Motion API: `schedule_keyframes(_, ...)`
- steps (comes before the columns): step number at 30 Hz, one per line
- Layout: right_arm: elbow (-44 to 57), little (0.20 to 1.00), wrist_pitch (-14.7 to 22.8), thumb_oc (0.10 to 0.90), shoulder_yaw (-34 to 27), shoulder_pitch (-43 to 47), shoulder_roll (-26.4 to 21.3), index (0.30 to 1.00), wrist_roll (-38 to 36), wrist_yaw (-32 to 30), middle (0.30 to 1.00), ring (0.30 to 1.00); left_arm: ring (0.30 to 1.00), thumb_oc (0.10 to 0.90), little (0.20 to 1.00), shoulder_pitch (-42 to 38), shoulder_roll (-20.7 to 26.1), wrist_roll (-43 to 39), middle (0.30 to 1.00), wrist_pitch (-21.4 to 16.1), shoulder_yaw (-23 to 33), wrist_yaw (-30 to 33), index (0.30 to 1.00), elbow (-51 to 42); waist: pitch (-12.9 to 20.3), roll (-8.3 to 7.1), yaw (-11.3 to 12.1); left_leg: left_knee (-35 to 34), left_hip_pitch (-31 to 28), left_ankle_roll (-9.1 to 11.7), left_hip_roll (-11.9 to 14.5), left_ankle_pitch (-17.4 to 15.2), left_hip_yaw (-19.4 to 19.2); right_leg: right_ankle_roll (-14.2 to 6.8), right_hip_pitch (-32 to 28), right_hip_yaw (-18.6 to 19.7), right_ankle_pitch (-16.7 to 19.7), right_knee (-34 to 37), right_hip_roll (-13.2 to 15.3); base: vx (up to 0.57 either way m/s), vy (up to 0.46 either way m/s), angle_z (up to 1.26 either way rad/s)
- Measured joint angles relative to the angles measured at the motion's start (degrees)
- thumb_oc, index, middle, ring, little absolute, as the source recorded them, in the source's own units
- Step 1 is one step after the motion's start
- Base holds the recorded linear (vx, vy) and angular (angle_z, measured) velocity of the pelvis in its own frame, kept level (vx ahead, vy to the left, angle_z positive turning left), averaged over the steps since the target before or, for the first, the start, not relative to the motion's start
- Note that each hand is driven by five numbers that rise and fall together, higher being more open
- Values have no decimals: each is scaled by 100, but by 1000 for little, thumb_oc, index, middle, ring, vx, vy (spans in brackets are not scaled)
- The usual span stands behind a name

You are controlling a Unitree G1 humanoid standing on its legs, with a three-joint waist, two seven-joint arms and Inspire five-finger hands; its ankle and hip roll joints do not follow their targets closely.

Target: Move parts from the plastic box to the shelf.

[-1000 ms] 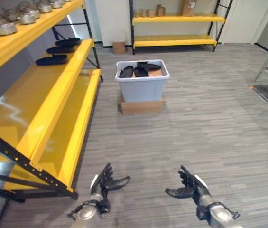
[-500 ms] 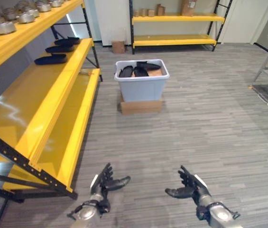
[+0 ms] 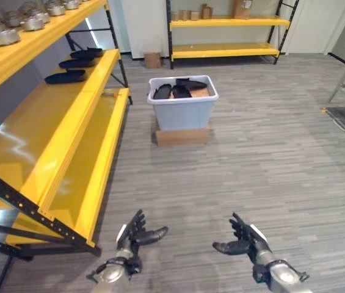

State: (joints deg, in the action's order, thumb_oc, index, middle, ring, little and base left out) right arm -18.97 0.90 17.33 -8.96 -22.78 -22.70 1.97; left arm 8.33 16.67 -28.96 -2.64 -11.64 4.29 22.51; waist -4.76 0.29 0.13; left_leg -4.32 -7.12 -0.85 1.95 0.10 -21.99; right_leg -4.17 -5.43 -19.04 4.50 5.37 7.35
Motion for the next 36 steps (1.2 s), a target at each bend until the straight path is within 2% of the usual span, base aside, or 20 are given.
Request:
schedule_keyframes(8, -1, 1000, 0, 900, 0, 28, -1, 1000, 0, 1, 1000, 1000, 1000, 900, 1000, -37, 9, 1, 1000, 0, 4, 4, 1000, 1, -32, -42, 5, 106, 35, -5, 10, -15, 6, 19, 16, 19, -20, -44, 7, -22, -2, 0)
schedule_keyframes(9, -5, 1000, 0, 900, 1, 140, -4, 1000, -2, 0, 1000, 1000, 1000, 900, 1000, -142, 34, -2, 1000, -5, 9, 14, 1000, 0, -128, -97, 18, 401, 215, 1, 77, -113, 9, 1, 160, 56, -121, -240, 16, -81, 35, -2)
schedule_keyframes(12, -2, 1000, 7, 900, 0, 467, -26, 1000, -4, -3, 1000, 1000, 1000, 900, 1000, -432, 104, -5, 1000, -8, 6, 15, 1000, 6, -423, -165, 10, 954, 550, -13, 226, -330, 49, 115, 508, 70, -331, -828, 91, -18, 42, 0)
schedule_keyframes(14, -1, 1000, 9, 900, -1, 508, -26, 1000, -4, -7, 1000, 1000, 1000, 900, 1000, -479, 102, -5, 1000, -8, 5, 11, 1000, 6, -473, -199, 13, 1047, 583, -12, 227, -379, 68, 142, 590, 76, -441, -1037, 130, 0, 94, 3)
schedule_keyframes(16, -1, 1000, 9, 900, -2, 545, -32, 1000, -4, -10, 1000, 1000, 1000, 900, 1000, -560, 119, -5, 1000, -9, 3, 13, 1000, 6, -518, -233, 0, 1369, 743, -41, 240, -558, 122, 115, 821, 89, -685, -1571, 266, -6, 185, 8)
schedule_keyframes(18, -2, 1000, 15, 900, -7, 551, -15, 1000, -4, -16, 1000, 1000, 1000, 900, 1000, -678, 237, 11, 1000, -18, -50, 25, 1000, 5, -635, -278, -16, 1869, 947, -199, 135, -872, 196, 43, 1185, 128, -1007, -2505, 590, 6, 300, 16)
schedule_keyframes(20, 4, 1000, 27, 900, -4, 559, 1, 1000, -5, -28, 1000, 1000, 1000, 900, 1000, -717, 239, 22, 1000, -18, -54, 56, 1000, 10, -758, -198, -61, 1910, 975, -320, 47, -906, 208, -125, 1601, 216, -822, -3314, 819, 3, 193, 11)
schedule_keyframes(22, 11, 1000, 26, 900, 18, 546, 15, 1000, -5, -20, 1000, 1000, 1000, 900, 1000, -717, 265, 53, 1000, -30, -51, 57, 1000, -2, -926, -149, -107, 1887, 881, -347, 6, -868, 202, -172, 1890, 448, -597, -4008, 964, 40, 117, 11)
schedule_keyframes(23, 13, 1000, 18, 900, 46, 509, 23, 1000, -5, -12, 1000, 1000, 1000, 900, 1000, -712, 292, 55, 1000, -26, -56, 62, 1000, 7, -960, -172, -139, 1902, 836, -358, -34, -861, 201, -208, 2007, 568, -608, -4298, 1050, 125, 153, 4)
schedule_keyframes(24, 13, 1000, 18, 900, 54, 479, 28, 1000, -5, 11, 1000, 1000, 1000, 900, 1000, -702, 295, 60, 1000, -30, -47, 69, 1000, 3, -991, -173, -131, 1918, 791, -493, -68, -969, 196, -252, 2114, 626, -462, -4377, 1084, 223, 124, -12)
schedule_keyframes(25, 42, 1000, 22, 900, 67, 477, 33, 1000, -6, 26, 1000, 1000, 1000, 900, 1000, -674, 304, 62, 1000, -23, -60, 145, 1000, 14, -1049, -131, -133, 1844, 695, -557, -153, -1050, 179, -355, 2241, 410, -397, -4405, 1319, 240, 56, -24)
schedule_keyframes(26, 48, 1000, 24, 900, 67, 483, 33, 1000, -8, 27, 1000, 1000, 1000, 900, 1000, -677, 303, 63, 1000, -24, -61, 142, 1000, 12, -1063, -98, -160, 1800, 683, -561, -202, -1049, 179, -405, 2305, 457, -425, -4144, 1325, 257, -3, -18)
schedule_keyframes(27, 49, 1000, 25, 900, 66, 489, 29, 1000, -8, 26, 1000, 1000, 1000, 900, 1000, -706, 301, 61, 1000, -25, -61, 140, 1000, 13, -1097, -62, -181, 1760, 667, -571, -241, -1044, 178, -435, 2351, 460, -408, -3740, 1345, 278, -40, -11)
schedule_keyframes(28, 51, 1000, 20, 900, 70, 484, 0, 1000, -7, 21, 1000, 1000, 1000, 900, 1000, -760, 276, 59, 1000, -28, -53, 142, 1000, 16, -1143, -54, -168, 1669, 625, -578, -324, -1011, 86, -504, 2381, 284, -350, -2888, 1451, 285, -74, -4)
schedule_keyframes(29, 49, 1000, 14, 900, 76, 474, 1, 1000, -7, 24, 1000, 1000, 1000, 900, 1000, -764, 276, 58, 1000, -30, -47, 142, 1000, 18, -1159, -72, -167, 1666, 598, -615, -377, -999, 77, -580, 2391, 223, -280, -2428, 1540, 289, -78, 0)
schedule_keyframes(30, 47, 1000, 9, 900, 104, 455, -9, 1000, -2, 13, 1000, 1000, 1000, 900, 1000, -760, 257, 55, 1000, -32, -47, 141, 1000, 51, -1164, -82, -177, 1667, 546, -510, -409, -1083, 89, -603, 2404, 206, -173, -2133, 1584, 164, -63, 4)
schedule_keyframes(32, 52, 1000, -1, 900, 115, 448, -12, 1000, -2, 14, 1000, 1000, 1000, 900, 1000, -742, 226, 55, 1000, -31, -39, 144, 1000, 110, -1160, -99, -177, 1656, 427, -479, -404, -1119, 83, -611, 2282, 120, 77, -1403, 1553, 201, -101, 5)
schedule_keyframes(34, 60, 1000, 2, 900, 108, 444, -17, 1000, -1, 10, 1000, 1000, 1000, 900, 1000, -723, 222, 55, 1000, -32, -39, 144, 1000, 120, -1154, -142, -177, 1657, 322, -286, -368, -1166, 145, -558, 2272, 121, 200, -1358, 1517, 248, -161, 15)
schedule_keyframes(36, 62, 1000, 13, 900, 108, 399, -10, 1000, -2, 23, 1000, 1000, 1000, 900, 1000, -709, 232, 58, 1000, -32, -33, 152, 1000, 133, -1083, -276, -187, 1707, 215, -26, -306, -1291, 316, -465, 1969, 45, 314, -1405, 1411, 279, -151, 33)
